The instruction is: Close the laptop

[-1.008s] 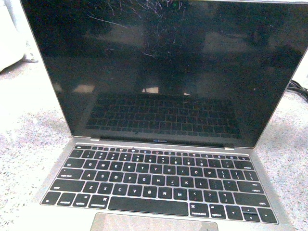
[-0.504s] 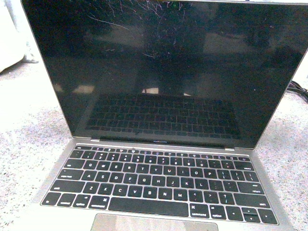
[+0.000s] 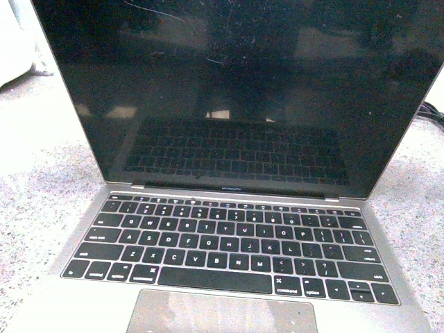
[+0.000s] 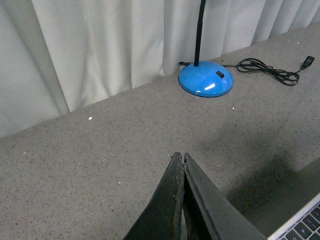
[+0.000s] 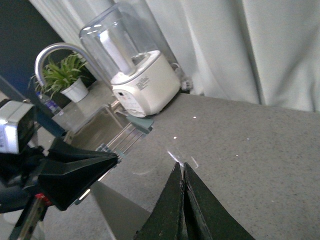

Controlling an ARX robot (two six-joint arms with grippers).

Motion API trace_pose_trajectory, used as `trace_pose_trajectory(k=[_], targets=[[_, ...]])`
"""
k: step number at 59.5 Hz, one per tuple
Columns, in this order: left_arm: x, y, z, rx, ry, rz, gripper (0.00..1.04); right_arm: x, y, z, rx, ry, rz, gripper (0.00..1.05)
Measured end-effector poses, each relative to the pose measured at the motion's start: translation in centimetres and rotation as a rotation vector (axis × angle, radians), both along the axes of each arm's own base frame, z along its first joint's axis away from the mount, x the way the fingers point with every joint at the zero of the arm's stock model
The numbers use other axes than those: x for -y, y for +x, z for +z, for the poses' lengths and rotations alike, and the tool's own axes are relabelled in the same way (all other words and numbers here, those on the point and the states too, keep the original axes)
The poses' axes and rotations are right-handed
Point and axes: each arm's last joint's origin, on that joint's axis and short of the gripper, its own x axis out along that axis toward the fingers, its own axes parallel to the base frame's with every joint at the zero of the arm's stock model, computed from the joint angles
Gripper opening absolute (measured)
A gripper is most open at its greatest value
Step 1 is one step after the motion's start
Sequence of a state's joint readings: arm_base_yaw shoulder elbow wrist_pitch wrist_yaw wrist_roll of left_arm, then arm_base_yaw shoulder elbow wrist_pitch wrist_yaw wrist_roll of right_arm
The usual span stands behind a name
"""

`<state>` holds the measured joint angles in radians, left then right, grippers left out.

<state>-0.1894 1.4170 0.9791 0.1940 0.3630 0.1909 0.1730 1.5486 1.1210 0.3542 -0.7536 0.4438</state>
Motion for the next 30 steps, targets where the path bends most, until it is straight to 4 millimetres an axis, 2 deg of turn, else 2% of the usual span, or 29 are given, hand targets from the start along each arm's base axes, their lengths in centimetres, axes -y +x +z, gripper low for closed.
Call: trace_pose_trajectory(k=[9,18,24,30], targets=[[-0.5,0.0,-0.4,0.017,0.029,0.001,0.04,0.7,0.8,-1.4,-0.06,-0.029,-0.063,0.01],[-1.5,0.4,-0.5,0.045,0.073,0.026,0.04,2.5,1.8,-3.4,-0.132,-0.054,-0.14,0.01],[-2.6,0.7,-0.5,0.047,0.088,0.069,0.04,3.0,1.8,-4.3,-0.176,-0.074,-0.133,0.01],[-3.5,0.9,-0.6,0.043,0.113,0.113,0.04,2.5,1.4,-4.9,-0.21,-0.075,-0.062,0.01]])
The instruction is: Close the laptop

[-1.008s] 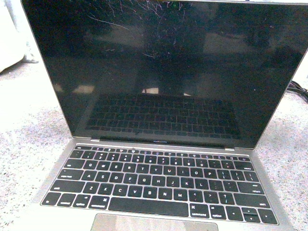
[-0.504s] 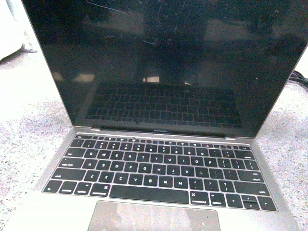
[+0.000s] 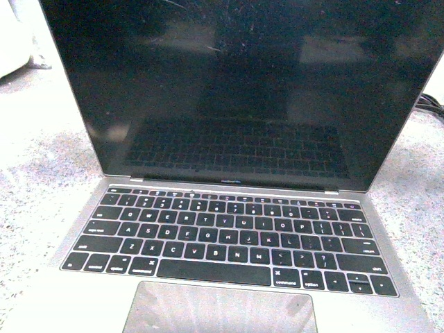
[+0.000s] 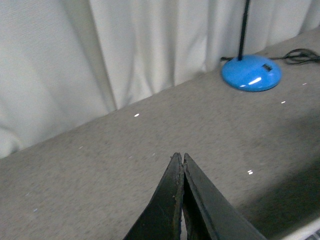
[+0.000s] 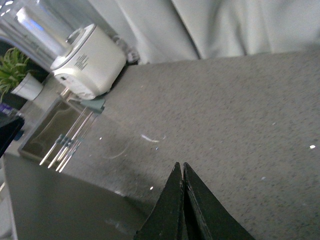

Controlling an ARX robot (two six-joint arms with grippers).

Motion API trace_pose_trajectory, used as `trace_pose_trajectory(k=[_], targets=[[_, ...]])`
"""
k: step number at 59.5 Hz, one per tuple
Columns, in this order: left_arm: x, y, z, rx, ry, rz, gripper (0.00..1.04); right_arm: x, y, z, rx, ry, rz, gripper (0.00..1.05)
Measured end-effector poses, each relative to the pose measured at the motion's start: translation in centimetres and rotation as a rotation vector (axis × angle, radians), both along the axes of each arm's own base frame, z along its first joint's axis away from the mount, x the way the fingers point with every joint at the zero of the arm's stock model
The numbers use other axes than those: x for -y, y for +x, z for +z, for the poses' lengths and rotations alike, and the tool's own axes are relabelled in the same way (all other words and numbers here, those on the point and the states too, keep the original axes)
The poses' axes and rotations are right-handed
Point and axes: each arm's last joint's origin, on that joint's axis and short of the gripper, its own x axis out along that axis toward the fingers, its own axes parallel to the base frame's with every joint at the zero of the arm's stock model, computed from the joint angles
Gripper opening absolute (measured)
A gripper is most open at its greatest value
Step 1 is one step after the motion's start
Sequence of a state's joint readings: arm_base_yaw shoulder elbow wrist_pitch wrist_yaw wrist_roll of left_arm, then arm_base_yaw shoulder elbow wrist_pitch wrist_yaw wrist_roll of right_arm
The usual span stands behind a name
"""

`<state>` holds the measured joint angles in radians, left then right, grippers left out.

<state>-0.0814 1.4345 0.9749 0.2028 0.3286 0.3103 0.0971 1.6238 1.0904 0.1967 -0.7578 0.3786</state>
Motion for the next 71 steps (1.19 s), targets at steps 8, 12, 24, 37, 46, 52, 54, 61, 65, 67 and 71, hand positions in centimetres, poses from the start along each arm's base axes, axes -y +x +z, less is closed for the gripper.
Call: trace_pose_trajectory(k=[8,12,24,37,46,52,54,61,65,67,71], targets=[[-0.7,0.4,-3.2,-0.107,0.025,0.027,0.04,-1.8,-1.1,0.0,-0.012,0.011,0.128,0.01],[-0.7,0.4,-3.4,-0.114,0.028,0.021,0.04,-2.5,-1.5,0.1,-0.007,0.004,0.159,0.01],[-0.4,0.0,-2.9,-0.094,0.029,0.001,0.04,-3.4,-2.7,0.0,0.002,-0.008,0.188,0.01],[-0.2,-1.1,-3.3,-0.109,0.025,-0.025,0.04,-3.4,-4.5,-0.8,0.012,0.016,0.188,0.01],[-0.3,-2.7,-4.0,-0.123,0.019,-0.05,0.04,-4.1,-6.4,-1.4,0.007,0.061,0.2,0.01],[-0.4,-4.5,-4.9,-0.148,0.01,-0.076,0.04,-4.9,-8.0,-2.2,-0.006,0.1,0.216,0.01],[-0.4,-5.0,-5.2,-0.156,0.009,-0.081,0.04,-5.1,-8.5,-2.5,-0.014,0.113,0.218,0.01],[-0.5,-6.8,-6.3,-0.182,0.008,-0.088,0.04,-5.8,-10.5,-3.3,-0.031,0.164,0.23,0.01],[-0.6,-7.9,-6.9,-0.197,0.007,-0.092,0.04,-5.9,-11.3,-3.7,-0.036,0.181,0.225,0.01],[-0.6,-8.4,-7.3,-0.203,0.007,-0.095,0.04,-6.0,-11.9,-4.0,-0.044,0.197,0.225,0.01],[-0.5,-9.9,-8.1,-0.222,0.0,-0.108,0.04,-5.9,-13.4,-4.9,-0.07,0.22,0.216,0.01]])
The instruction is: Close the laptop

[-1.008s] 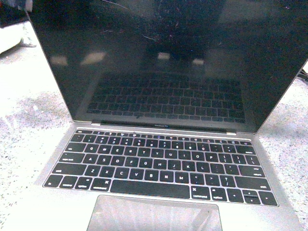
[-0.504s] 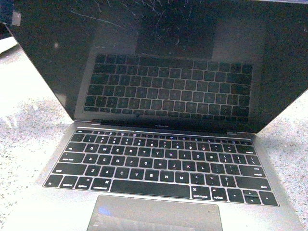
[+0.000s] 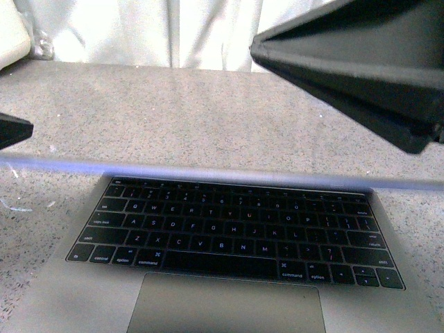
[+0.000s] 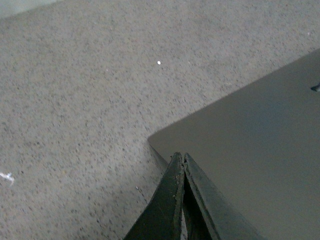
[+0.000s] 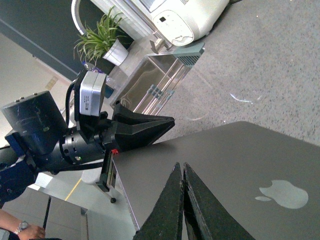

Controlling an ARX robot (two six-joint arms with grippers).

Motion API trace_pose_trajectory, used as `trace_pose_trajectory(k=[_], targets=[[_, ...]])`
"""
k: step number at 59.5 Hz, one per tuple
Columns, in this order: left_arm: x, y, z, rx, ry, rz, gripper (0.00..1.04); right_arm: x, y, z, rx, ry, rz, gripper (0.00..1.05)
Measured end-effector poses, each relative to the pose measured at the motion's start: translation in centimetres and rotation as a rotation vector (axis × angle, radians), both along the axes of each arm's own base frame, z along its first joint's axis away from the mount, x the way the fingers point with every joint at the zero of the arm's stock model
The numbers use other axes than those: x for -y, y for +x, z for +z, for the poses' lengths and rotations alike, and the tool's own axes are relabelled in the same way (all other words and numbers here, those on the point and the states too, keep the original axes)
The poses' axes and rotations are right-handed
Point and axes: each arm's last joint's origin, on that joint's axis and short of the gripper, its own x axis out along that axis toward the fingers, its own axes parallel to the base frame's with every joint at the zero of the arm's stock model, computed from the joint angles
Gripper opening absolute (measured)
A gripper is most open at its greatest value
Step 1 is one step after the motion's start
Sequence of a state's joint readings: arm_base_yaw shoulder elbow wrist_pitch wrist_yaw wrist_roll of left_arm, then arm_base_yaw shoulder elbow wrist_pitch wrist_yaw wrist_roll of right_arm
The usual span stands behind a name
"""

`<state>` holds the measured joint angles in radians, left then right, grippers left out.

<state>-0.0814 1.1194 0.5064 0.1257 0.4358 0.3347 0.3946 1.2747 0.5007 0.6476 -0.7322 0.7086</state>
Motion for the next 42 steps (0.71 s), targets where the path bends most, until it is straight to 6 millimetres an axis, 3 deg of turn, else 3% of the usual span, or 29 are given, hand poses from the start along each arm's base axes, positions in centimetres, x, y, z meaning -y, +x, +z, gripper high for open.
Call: trace_pose_trajectory(k=[21,42], targets=[[0.2,-3.4,-1.8,-0.079,-0.119,-0.002,0.04,0.8,-4.2,-2.2,-0.157,0.14,-0.147,0.01],[0.1,-5.3,-3.3,-0.153,-0.191,0.05,0.04,1.2,-5.6,-5.3,-0.303,0.175,-0.213,0.01]])
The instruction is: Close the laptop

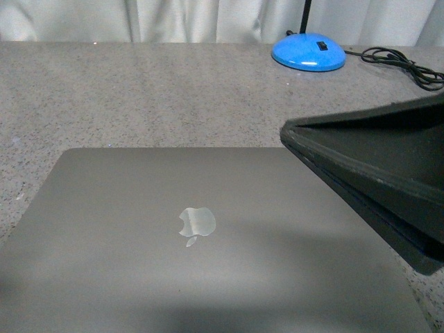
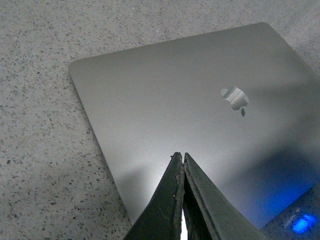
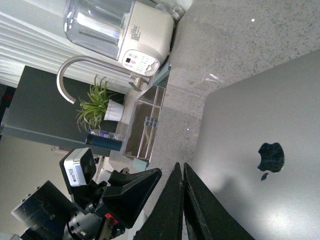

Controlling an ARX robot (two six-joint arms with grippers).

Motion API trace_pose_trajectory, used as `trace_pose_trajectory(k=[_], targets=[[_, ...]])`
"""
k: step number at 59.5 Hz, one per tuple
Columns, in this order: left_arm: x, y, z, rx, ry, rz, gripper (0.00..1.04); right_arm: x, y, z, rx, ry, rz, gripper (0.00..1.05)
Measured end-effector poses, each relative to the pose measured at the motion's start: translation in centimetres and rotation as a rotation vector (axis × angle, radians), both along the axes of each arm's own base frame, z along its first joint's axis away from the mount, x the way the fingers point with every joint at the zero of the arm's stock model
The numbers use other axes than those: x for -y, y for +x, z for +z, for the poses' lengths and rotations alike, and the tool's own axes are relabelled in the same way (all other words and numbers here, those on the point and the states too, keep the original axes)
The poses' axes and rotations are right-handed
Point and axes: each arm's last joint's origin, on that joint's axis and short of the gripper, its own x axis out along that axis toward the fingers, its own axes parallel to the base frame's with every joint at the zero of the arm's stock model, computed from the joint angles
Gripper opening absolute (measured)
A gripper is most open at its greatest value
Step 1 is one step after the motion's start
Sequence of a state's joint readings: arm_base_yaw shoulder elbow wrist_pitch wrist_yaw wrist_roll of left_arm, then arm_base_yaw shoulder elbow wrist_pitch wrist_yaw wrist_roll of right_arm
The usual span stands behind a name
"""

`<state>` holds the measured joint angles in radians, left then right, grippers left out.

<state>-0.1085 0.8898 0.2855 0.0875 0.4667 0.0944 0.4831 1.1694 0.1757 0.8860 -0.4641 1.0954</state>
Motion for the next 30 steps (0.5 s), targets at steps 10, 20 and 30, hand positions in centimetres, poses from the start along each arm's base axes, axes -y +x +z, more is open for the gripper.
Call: trace_pose_trajectory(k=[10,20,30], targets=[[-0.4,0.0,0.1,-0.003,-0.026,0.071,0.04,0.3,-0.5,0.0,0.102,-0.142,0.051,0.01],[-1.8,0.5,2.4,0.052,-0.071,0.19,0.04,1.7,-0.3,2.5,0.261,-0.326,-0.109,0.01],[-3.5,-0.9,5.2,0.161,-0.14,0.249,0.04,3.5,-2.0,4.6,0.479,-0.553,-0.267,0.01]])
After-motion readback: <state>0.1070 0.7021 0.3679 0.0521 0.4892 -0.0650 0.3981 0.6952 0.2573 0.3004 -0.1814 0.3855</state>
